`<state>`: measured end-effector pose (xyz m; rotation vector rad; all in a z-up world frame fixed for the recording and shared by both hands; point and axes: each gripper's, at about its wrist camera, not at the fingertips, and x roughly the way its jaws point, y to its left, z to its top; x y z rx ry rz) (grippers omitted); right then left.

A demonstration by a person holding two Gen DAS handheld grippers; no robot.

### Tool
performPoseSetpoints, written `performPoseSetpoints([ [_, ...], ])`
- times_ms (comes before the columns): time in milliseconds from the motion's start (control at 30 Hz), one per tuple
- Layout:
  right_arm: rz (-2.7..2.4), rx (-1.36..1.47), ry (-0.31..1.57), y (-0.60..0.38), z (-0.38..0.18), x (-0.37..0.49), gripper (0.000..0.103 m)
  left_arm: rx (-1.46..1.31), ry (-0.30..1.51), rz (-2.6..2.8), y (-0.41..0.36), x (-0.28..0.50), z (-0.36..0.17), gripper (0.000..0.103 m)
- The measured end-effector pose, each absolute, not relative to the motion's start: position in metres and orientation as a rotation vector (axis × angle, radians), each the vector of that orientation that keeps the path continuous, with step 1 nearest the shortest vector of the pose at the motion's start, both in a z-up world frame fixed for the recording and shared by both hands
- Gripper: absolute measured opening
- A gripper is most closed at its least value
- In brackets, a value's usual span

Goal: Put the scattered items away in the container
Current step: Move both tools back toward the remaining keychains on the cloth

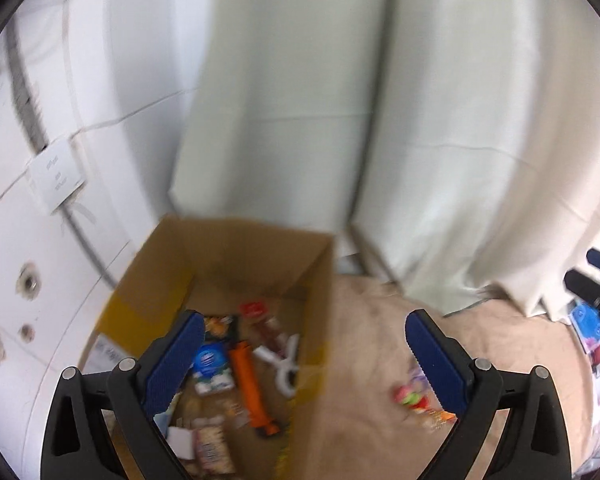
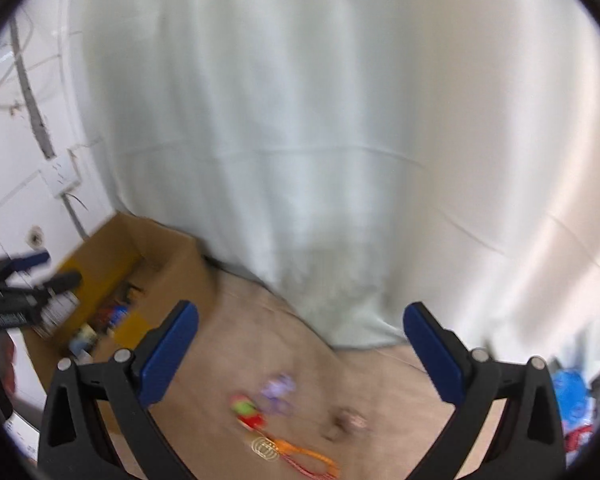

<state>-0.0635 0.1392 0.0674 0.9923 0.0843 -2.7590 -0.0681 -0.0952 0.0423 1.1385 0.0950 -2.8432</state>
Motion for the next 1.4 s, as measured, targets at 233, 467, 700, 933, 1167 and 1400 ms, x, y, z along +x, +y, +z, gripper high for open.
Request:
performPoseSetpoints([
  [233,-2.851,1.085,0.104,0.195,0.042,-0.035,0.103,1.175,0.07,-2.956,-0.026,-0.076,0.033,0.101],
  [467,-2.835,1.209,0.065,0.221,-0.002,-0.021,0.103,1.291,-0.037,-2.931,0.021,-0.082,-0.03,0.101],
  [700,-2.778,1.266,-0.007,0.223,-0.036,-0.006,0.103,1.337,-0.091,-2.923,0.036,-0.063,-0.068,0.101],
  [933,-2.73,1.34,-0.034,0.22,-0.067,0.0,0.103,1.385,-0.184,-2.914,0.033,-0.06,-0.107,0.101],
  [1167,-2.683,1.411,-0.059,0.219,-0.094,-0.006,0.099,1.441,-0.249,-2.9,0.036,-0.082,-0.16,0.101],
  [1400,-2.667,1.45,-0.094,0.219,-0.108,-0.019,0.096,1.498,-0.24,-2.858,0.037,-0.098,-0.19,0.101],
])
